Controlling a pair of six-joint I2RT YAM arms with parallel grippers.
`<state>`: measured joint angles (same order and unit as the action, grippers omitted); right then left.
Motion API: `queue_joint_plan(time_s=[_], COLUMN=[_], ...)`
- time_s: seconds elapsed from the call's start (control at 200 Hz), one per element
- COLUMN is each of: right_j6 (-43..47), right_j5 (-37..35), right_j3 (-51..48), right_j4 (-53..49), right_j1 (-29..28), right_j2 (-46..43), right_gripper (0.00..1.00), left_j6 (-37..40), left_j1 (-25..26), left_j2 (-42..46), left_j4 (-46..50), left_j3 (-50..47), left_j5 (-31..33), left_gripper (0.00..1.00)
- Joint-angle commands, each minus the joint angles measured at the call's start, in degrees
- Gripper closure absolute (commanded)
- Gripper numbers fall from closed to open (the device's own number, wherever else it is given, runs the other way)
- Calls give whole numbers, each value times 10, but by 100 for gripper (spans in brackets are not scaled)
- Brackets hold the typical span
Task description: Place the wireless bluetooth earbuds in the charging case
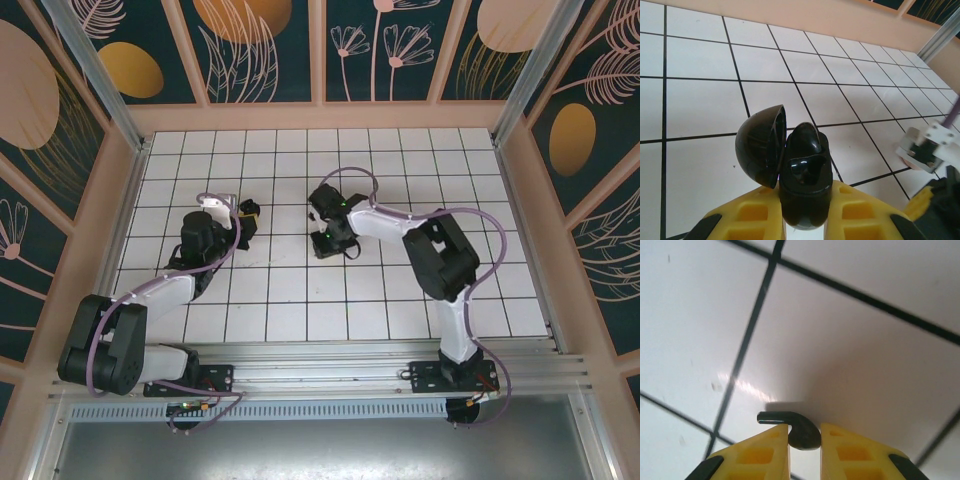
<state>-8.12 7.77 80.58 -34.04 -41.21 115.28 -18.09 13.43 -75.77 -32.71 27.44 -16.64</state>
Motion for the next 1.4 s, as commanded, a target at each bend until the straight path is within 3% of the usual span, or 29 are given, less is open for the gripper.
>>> queue_joint_plan(time_s=[0.0,0.415,0.906,1.181,1.396], right_j6=[118,335,503,518,499], right_j5=[-3,-4,3,3,2], right_j3=[-35,-75,-84,-87,-73], right_j4=[7,-23,-46,-47,-51], right_j1=[7,9,-4,-8,-9], right_j2=[-50,-86,-68,-54,-59], right_gripper=[80,80,78,75,59], left_j6=[12,19,22,24,28], left_j1=[-4,-3,-4,-4,-4], left_j2=[3,2,-3,-5,-6], left_j4=[4,21,33,40,41], left_j3=[19,32,36,40,41], left_j5=[-16,-27,-26,-27,-28], left_gripper=[90,91,91,91,91])
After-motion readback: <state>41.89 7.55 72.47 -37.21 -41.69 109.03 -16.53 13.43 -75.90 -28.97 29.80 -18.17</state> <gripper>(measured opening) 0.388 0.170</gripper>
